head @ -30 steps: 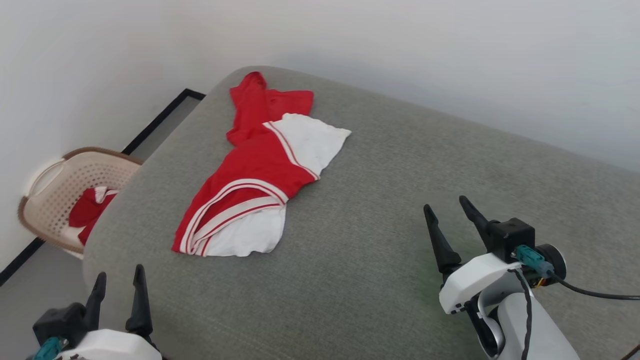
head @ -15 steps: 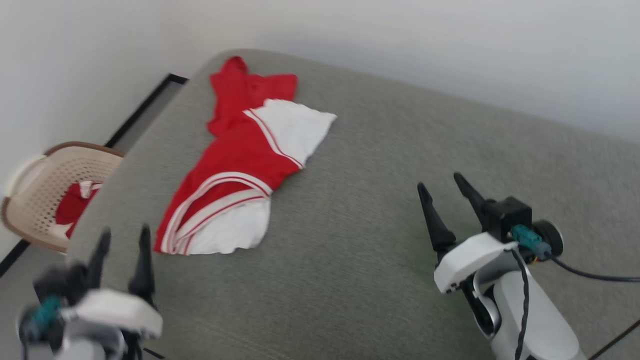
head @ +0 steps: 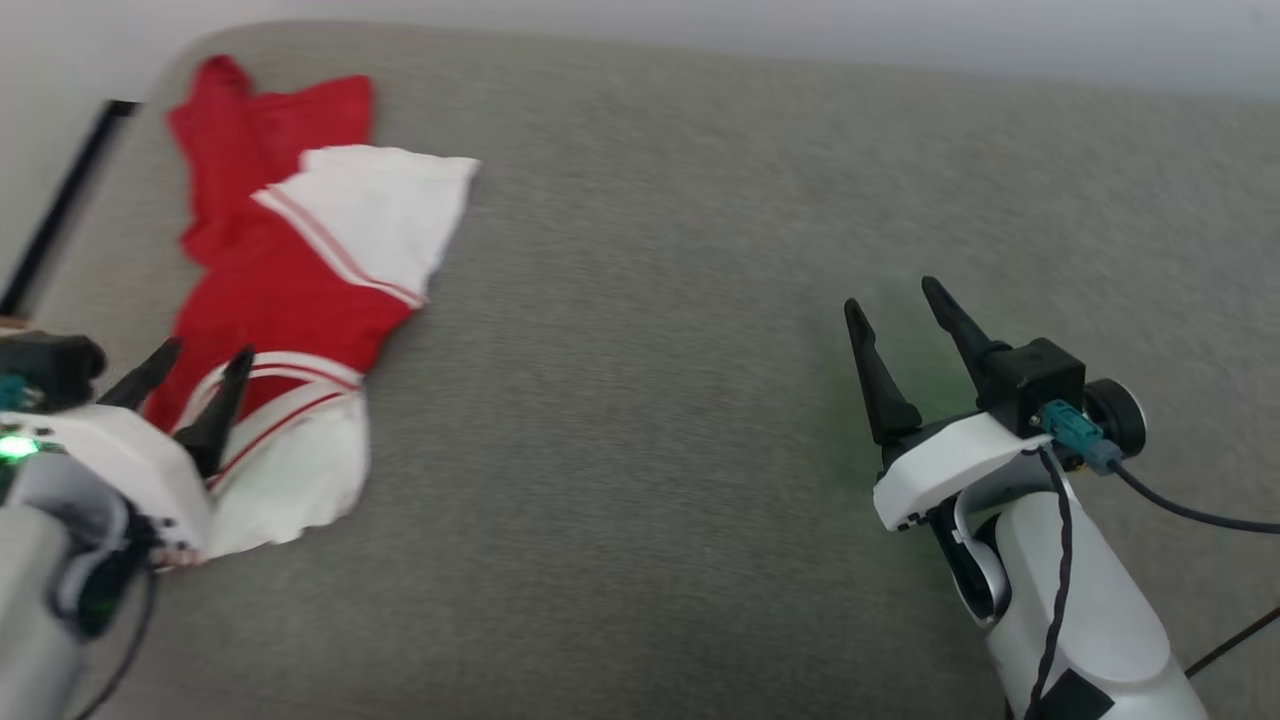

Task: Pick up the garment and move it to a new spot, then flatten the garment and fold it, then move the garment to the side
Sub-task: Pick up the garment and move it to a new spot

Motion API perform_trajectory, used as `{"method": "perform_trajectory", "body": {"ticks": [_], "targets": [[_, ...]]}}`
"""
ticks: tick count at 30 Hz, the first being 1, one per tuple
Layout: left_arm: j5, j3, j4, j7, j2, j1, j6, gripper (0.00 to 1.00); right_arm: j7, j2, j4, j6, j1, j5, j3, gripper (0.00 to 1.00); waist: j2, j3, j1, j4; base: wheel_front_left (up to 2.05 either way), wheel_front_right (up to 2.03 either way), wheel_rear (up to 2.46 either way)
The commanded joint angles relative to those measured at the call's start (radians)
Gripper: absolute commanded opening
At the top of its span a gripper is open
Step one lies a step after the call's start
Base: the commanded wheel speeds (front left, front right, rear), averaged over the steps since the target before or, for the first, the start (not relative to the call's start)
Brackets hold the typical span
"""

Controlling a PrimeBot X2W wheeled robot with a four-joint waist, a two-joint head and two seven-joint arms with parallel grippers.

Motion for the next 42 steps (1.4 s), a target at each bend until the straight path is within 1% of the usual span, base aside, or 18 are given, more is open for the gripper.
{"method": "perform_trajectory", "body": {"ticks": [1, 4, 5, 9, 12, 16, 23, 24, 25, 26, 29, 34, 36, 42], "targets": [[-0.103, -0.069, 0.009, 0.065, 0.060, -0.034, 0.002, 1.00, -0.005, 0.000, -0.016, 0.000, -0.019, 0.005, 0.000, 1.00, 0.0000, 0.060, 0.0000, -0.075, 0.00, 0.00, 0.00], [-0.232, -0.159, 0.018, 0.145, 0.133, -0.063, 0.002, 1.00, -0.005, 0.000, -0.027, 0.000, -0.018, 0.013, 0.001, 1.00, 0.0000, 0.079, 0.0000, -0.108, 0.00, 0.00, 0.00], [-0.232, -0.159, 0.018, 0.145, 0.133, -0.063, 0.002, 1.00, -0.005, 0.000, -0.027, 0.000, -0.018, 0.013, 0.001, 1.00, 0.0000, 0.079, 0.0000, -0.108, 0.00, 0.00, 0.00], [-0.370, -0.256, 0.031, 0.240, 0.202, -0.090, 0.002, 1.00, -0.005, 0.000, -0.045, 0.000, -0.025, 0.013, 0.005, 1.00, 0.0000, 0.106, 0.0000, -0.149, 0.00, 0.00, 0.00], [-0.424, -0.309, 0.046, 0.257, 0.238, -0.109, 0.002, 1.00, -0.005, 0.000, -0.056, 0.000, -0.028, 0.018, 0.004, 1.00, 0.0000, 0.121, 0.0000, -0.179, 0.00, 0.00, 0.00], [-0.477, -0.378, 0.072, 0.282, 0.260, -0.128, 0.002, 1.00, -0.005, 0.000, -0.070, 0.000, -0.027, 0.022, 0.005, 1.00, 0.0000, 0.133, 0.0000, -0.207, 0.00, 0.00, 0.00], [-0.546, -0.472, 0.121, 0.308, 0.235, -0.143, 0.003, 1.00, -0.005, 0.000, -0.078, 0.000, -0.014, 0.026, 0.014, 1.00, 0.0000, 0.131, 0.0000, -0.232, 0.00, 0.00, 0.00], [-0.545, -0.484, 0.122, 0.306, 0.232, -0.145, 0.003, 0.77, -0.005, 0.000, -0.078, 0.000, -0.009, 0.026, 0.013, 1.00, 0.0000, 0.127, 0.0000, -0.232, 0.00, 0.00, 0.00], [-0.561, -0.489, 0.127, 0.301, 0.227, -0.146, 0.003, 0.32, -0.005, 0.000, -0.078, 0.000, -0.004, 0.026, 0.013, 1.00, 0.0000, 0.122, 0.0000, -0.231, 0.00, 0.00, 0.00], [-0.579, -0.494, 0.128, 0.305, 0.223, -0.146, 0.002, 0.00, -0.005, 0.000, -0.076, 0.000, 0.000, 0.027, 0.013, 1.00, 0.0000, 0.114, 0.0000, -0.230, 0.00, 0.00, 0.00], [-0.599, -0.504, 0.129, 0.278, 0.230, -0.159, 0.002, 0.00, -0.005, 0.000, -0.074, 0.000, 0.004, 0.034, 0.013, 1.00, 0.0000, 0.091, 0.0000, -0.227, 0.00, 0.00, 0.00], [-0.553, -0.532, 0.138, 0.187, 0.263, -0.205, 0.002, 0.00, -0.005, 0.000, -0.063, 0.000, 0.023, 0.048, 0.014, 1.00, 0.0000, 0.040, 0.0000, -0.219, 0.00, 0.00, 0.00], [-0.527, -0.546, 0.139, 0.147, 0.266, -0.228, 0.002, 0.00, -0.005, 0.000, -0.059, 0.000, 0.032, 0.055, 0.015, 1.00, 0.0000, 0.017, 0.0000, -0.216, 0.00, 0.00, 0.00], [-0.491, -0.588, 0.060, 0.054, 0.268, -0.302, 0.002, 0.00, -0.005, 0.000, -0.057, 0.000, 0.067, 0.087, 0.009, 1.00, 0.0000, -0.039, 0.0000, -0.226, 0.00, 0.00, 0.00]]}}
